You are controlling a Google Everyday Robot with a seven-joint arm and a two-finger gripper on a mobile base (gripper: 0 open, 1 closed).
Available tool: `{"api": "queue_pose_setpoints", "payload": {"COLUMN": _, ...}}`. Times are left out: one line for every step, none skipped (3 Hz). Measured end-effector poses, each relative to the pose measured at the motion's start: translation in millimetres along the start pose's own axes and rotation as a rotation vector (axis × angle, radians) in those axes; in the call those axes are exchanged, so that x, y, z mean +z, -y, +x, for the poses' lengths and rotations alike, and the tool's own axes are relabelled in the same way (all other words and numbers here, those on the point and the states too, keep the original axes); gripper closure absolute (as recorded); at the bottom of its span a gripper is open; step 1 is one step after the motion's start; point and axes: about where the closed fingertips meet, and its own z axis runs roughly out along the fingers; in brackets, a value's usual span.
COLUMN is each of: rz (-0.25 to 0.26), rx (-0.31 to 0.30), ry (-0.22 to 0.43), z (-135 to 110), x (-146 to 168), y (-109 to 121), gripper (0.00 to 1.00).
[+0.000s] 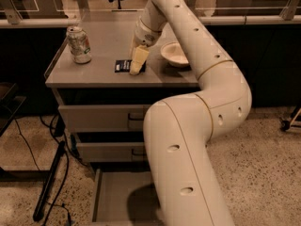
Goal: Place rxbar blueberry into bottom drawer
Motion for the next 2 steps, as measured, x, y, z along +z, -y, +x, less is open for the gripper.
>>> {"api": "queue_pose_setpoints", "payload": {"rz": 0.000, "rx": 0.000, "ry": 0.000, "z": 0.0, "x": 0.0, "y": 0.0, "gripper": 1.00}}
{"api": "queue_pose_setpoints", "payload": {"rz": 0.000, "rx": 0.000, "ry": 0.000, "z": -0.1, "x": -0.2, "y": 0.1, "gripper": 1.00}}
